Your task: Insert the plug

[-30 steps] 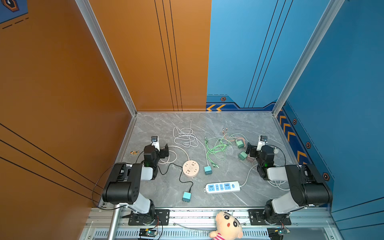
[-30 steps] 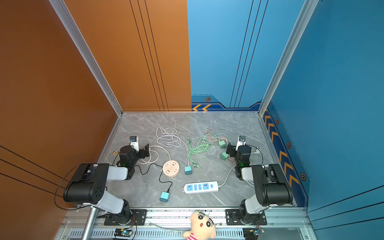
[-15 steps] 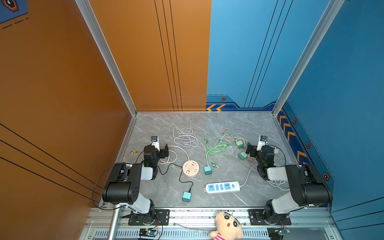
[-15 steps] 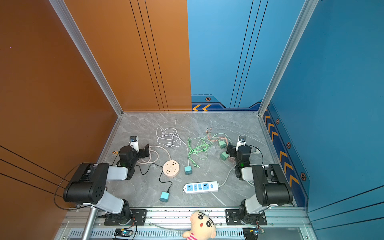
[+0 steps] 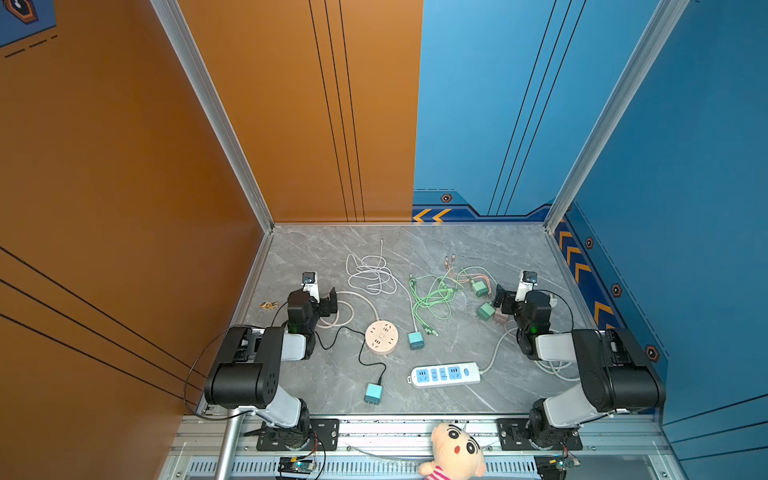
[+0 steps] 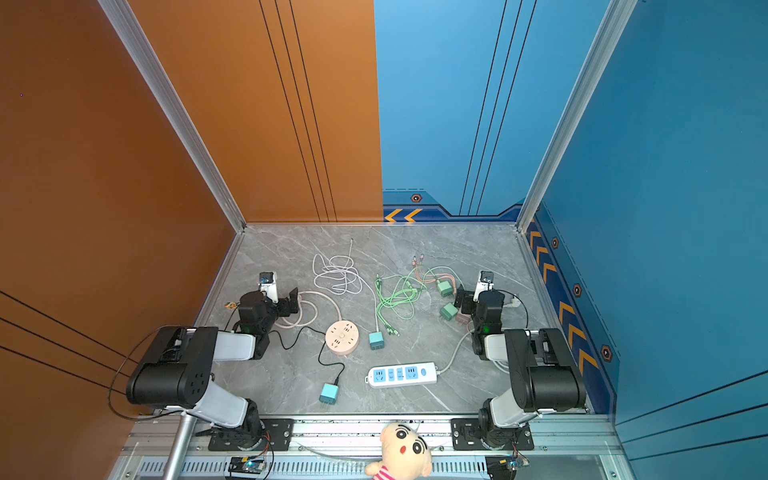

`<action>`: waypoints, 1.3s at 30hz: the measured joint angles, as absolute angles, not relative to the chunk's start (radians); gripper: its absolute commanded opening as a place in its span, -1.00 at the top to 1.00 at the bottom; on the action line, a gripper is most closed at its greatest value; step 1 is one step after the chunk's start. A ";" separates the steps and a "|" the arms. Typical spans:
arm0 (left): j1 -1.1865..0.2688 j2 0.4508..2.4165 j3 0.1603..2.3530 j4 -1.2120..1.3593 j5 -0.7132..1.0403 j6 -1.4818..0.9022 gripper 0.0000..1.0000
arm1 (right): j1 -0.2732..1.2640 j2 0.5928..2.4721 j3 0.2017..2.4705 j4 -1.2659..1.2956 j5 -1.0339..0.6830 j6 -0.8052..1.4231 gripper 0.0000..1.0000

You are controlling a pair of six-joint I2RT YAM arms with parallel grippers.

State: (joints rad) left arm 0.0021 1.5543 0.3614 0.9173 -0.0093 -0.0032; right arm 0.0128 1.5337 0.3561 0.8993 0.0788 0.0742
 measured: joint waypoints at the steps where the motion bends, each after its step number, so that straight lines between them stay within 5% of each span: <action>1: 0.002 1.554 0.361 0.917 -0.009 -0.003 -0.96 | 0.013 1.534 0.356 0.899 0.079 0.074 -1.00; 16: 0.002 1.546 0.361 0.913 -0.011 -0.003 -0.96 | 0.013 1.534 0.356 0.911 0.079 0.075 -0.97; 27: -0.046 1.226 0.417 0.688 -0.115 -0.028 -0.96 | 0.009 1.298 0.393 0.739 0.110 0.078 -0.99; 39: -0.394 1.061 0.620 0.301 -0.465 -0.053 -0.96 | 0.161 1.091 0.565 0.390 0.231 0.075 -0.97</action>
